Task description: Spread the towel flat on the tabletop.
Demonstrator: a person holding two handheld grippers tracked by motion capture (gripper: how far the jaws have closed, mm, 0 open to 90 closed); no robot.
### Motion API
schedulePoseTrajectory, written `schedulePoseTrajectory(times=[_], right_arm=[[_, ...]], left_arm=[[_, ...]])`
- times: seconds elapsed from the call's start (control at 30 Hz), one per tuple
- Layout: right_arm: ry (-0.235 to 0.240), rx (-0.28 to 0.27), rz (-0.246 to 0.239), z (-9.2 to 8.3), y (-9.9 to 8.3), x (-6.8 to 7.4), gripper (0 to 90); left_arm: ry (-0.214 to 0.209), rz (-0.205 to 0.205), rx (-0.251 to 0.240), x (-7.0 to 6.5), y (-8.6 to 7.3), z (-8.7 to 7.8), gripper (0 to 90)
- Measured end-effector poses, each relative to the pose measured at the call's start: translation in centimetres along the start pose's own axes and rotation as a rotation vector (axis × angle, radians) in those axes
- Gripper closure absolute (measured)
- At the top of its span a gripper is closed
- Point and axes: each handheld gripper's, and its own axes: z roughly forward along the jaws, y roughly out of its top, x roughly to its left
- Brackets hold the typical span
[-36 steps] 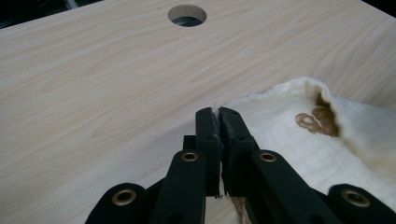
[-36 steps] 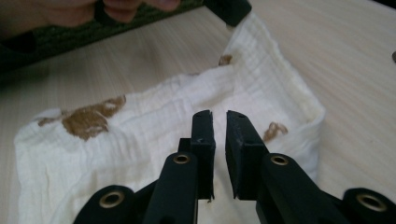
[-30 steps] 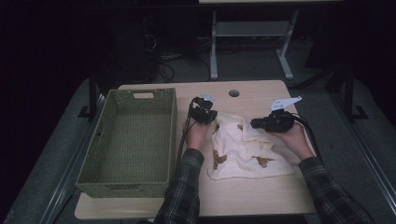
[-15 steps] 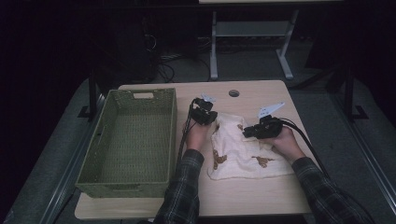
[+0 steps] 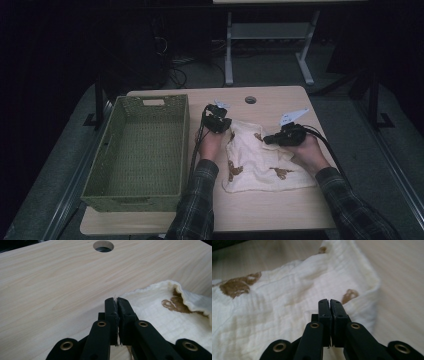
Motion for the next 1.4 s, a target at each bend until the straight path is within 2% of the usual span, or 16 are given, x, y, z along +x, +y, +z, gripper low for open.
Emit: schedulePoseTrajectory(times=[0.07,0.23,0.27,0.3,0.33,0.4,0.47,0.57,0.7,0.93,1.03,1.17,1.4], right_arm=[[-0.035,-0.021,0.01,-0.9,0.1,-0.5,87.9],[-0.165,-0.071,0.055,-3.3,-0.2,-2.3,87.9],[-0.184,-0.079,0.072,-3.8,-0.3,-2.8,87.9],[-0.184,-0.079,0.072,-3.8,-0.3,-2.8,87.9],[-0.217,-0.097,0.104,-4.7,-0.6,-4.1,87.9],[-0.237,-0.103,0.119,-5.1,-0.7,-4.9,88.0],[-0.277,-0.09,0.139,-5.5,-0.9,-5.6,88.0],[-0.294,-0.084,0.173,-5.8,-1.4,-6.7,88.1],[-0.335,-0.066,0.19,-5.6,-1.9,-7.5,88.2],[-0.381,-0.047,0.224,-5.1,-2.3,-8.5,88.0],[-0.37,-0.058,0.229,-5.1,-2.3,-8.6,80.2],[-0.346,-0.063,0.22,-5.6,-2.2,-8.0,75.7],[-0.308,-0.078,0.197,-7.0,-2.4,-5.7,74.7]], left_arm=[[0.009,-0.003,-0.001,0.1,0.0,-0.1,86.8],[0.028,-0.009,-0.001,0.5,0.2,0.0,86.8],[0.034,-0.014,0.0,0.7,0.2,0.0,86.8],[0.034,-0.014,0.0,0.7,0.2,0.0,86.8],[0.043,-0.018,0.011,0.9,0.2,0.1,86.8],[0.055,-0.024,0.013,1.1,0.2,0.3,86.8],[0.068,-0.025,0.024,1.4,0.3,0.5,86.8],[0.073,-0.04,0.032,1.8,0.3,0.8,86.9],[0.093,-0.047,0.051,2.2,0.2,1.3,86.9],[0.098,-0.061,0.071,2.6,0.2,2.2,86.7],[0.085,-0.061,0.062,2.4,0.4,2.0,80.8],[0.064,-0.058,0.051,1.8,0.7,1.0,73.5],[0.019,-0.042,0.039,0.3,0.2,-1.1,70.1]])
